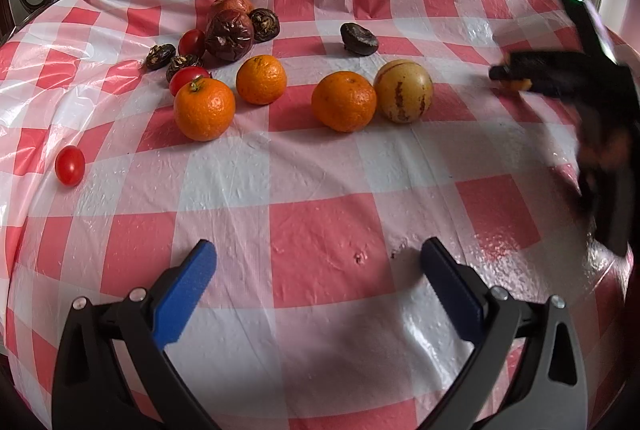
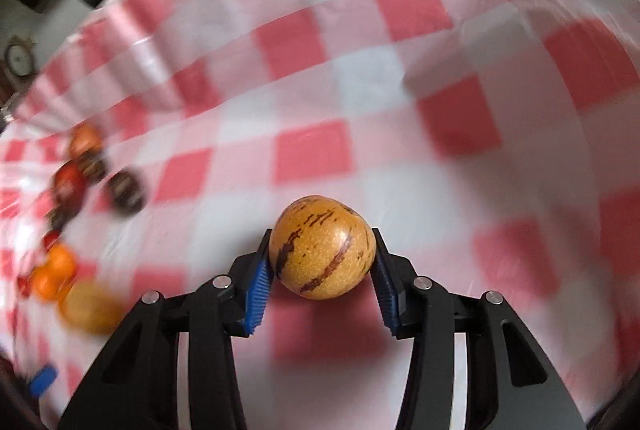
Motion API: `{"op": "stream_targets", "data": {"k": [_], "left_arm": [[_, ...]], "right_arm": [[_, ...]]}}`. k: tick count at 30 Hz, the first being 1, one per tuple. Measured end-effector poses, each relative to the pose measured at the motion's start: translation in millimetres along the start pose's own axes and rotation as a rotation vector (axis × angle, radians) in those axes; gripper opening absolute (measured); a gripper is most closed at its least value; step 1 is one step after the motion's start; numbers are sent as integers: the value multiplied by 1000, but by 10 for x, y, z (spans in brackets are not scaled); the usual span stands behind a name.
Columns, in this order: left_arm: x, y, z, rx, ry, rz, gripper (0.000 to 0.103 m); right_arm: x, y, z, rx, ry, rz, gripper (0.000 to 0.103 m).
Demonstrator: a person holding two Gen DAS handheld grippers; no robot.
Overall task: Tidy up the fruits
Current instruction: 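Grasp the speckled yellow pepino melon with the right gripper, then grasp an orange with the left gripper while the right gripper holds the pepino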
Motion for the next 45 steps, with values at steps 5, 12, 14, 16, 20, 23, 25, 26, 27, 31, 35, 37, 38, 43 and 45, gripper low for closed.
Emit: {"op": "stream_targets", "data": {"k": [5, 12, 14, 16, 20, 23, 25, 26, 27, 31, 35, 37, 38, 43, 45], "left_arm": [[0, 0, 0, 0, 0, 0, 102], [-13, 0, 1, -1, -7, -6, 102], [-12, -9, -3, -1, -9, 8, 102], [-26, -49, -30, 0, -16, 19, 102], [-60, -196, -138, 2, -34, 45, 102], [-91, -382, -272, 4, -45, 59, 102], [-96, -511, -366, 7, -54, 70, 102], [-92, -567, -408, 7, -59, 77, 102], [-91, -628, -453, 9, -65, 84, 102], [-115, -779, -552, 3, -64, 87, 96], [-142, -813, -488, -42, -52, 75, 43], [-123, -797, -462, -45, -29, 86, 42], [-104, -784, -444, -49, -13, 96, 42], [14, -634, -320, -70, 67, 176, 42], [47, -600, -295, -77, 91, 199, 42]], "right_arm": [[92, 415, 275, -2, -72, -15, 45], [81, 560, 434, -27, -78, -1, 46], [93, 561, 452, -24, -83, 4, 46], [86, 563, 451, -24, -90, -1, 46], [72, 562, 443, -25, -107, -9, 46], [66, 563, 441, -25, -116, -15, 46], [61, 565, 442, -24, -124, -17, 46], [59, 567, 445, -24, -129, -18, 46], [60, 567, 446, -24, -130, -19, 46], [67, 567, 438, -22, -136, -18, 47], [74, 569, 441, -22, -139, -17, 47], [74, 568, 441, -22, -139, -17, 47], [75, 568, 440, -22, -139, -17, 47], [75, 566, 437, -22, -138, -15, 47], [80, 567, 436, -22, -139, -14, 47]]}}
Point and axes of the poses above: each gripper's, at about its wrist camera, not at the fingertips, and z roughly against the way its jaws point, x to its left, y to its underside, the point moved 4 cm from there along -z, roughly the way its jaws point
